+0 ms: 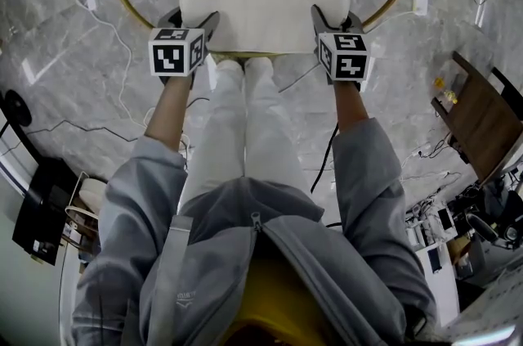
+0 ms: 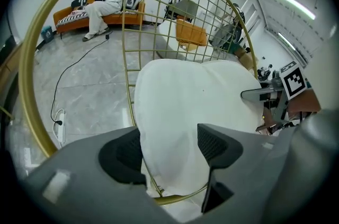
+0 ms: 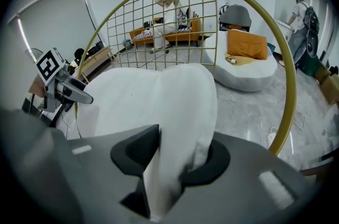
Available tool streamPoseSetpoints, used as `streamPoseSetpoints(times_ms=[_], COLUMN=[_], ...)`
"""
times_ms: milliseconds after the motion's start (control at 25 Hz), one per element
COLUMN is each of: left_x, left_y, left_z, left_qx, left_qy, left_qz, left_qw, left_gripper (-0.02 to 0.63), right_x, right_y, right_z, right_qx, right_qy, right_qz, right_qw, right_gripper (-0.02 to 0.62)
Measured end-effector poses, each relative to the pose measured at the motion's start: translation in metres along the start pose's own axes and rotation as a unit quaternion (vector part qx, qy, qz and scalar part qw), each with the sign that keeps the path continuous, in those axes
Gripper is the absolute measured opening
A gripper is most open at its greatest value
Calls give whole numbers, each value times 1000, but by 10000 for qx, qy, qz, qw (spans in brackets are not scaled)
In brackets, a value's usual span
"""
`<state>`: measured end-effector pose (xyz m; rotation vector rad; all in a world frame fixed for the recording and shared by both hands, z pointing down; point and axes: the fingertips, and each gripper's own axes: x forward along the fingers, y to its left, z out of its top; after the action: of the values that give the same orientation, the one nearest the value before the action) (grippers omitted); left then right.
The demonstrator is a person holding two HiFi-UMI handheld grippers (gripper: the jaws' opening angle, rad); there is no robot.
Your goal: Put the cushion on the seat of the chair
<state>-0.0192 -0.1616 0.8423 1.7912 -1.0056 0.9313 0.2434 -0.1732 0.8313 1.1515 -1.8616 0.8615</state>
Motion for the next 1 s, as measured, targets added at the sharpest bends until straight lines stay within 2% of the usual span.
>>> streamPoseSetpoints(times_ms=[160,240,320,360,440,560,640,720,760,840,880,1000], left_x=[-2,-6,-12,-15,-22,-35,-45,-55,-60,-71,-79,-103], left_y=[7,10,12,13,14,7,0,-10,-16,-30,-37,-60], left_z=[0,3,6,7,10,18,24,30,32,35,36,39], left_qx=[17,93,154,147,105,151,182,133,74,-34,-37,93], left_qy=[-46,-141,-232,-275,-363,-544,-725,-865,-893,-920,-940,-996], left_qz=[224,393,537,585,625,612,565,430,324,128,62,-119], left_qw=[9997,9991,9982,9978,9973,9965,9956,9952,9954,9957,9955,9949], left_gripper=[380,415,422,422,422,422,420,407,359,212,168,98], right_x=[6,6,3,0,-5,-16,-26,-37,-43,-57,-66,-95], right_y=[-9,-18,-29,-32,-34,-30,-21,-10,-4,8,15,35], right_z=[-2,-5,-7,-7,-4,7,15,23,26,30,31,32], right_qx=[70,138,188,168,89,99,160,170,161,169,192,346], right_qy=[134,226,277,275,225,59,-84,-197,-234,-276,-286,-289], right_qz=[-317,-631,-993,-1148,-1331,-1332,-1244,-1139,-1094,-1020,-989,-910], right_qw=[9994,9977,9945,9929,9908,9910,9921,9932,9936,9943,9945,9948], right_gripper=[202,283,388,414,428,428,408,329,290,200,161,67])
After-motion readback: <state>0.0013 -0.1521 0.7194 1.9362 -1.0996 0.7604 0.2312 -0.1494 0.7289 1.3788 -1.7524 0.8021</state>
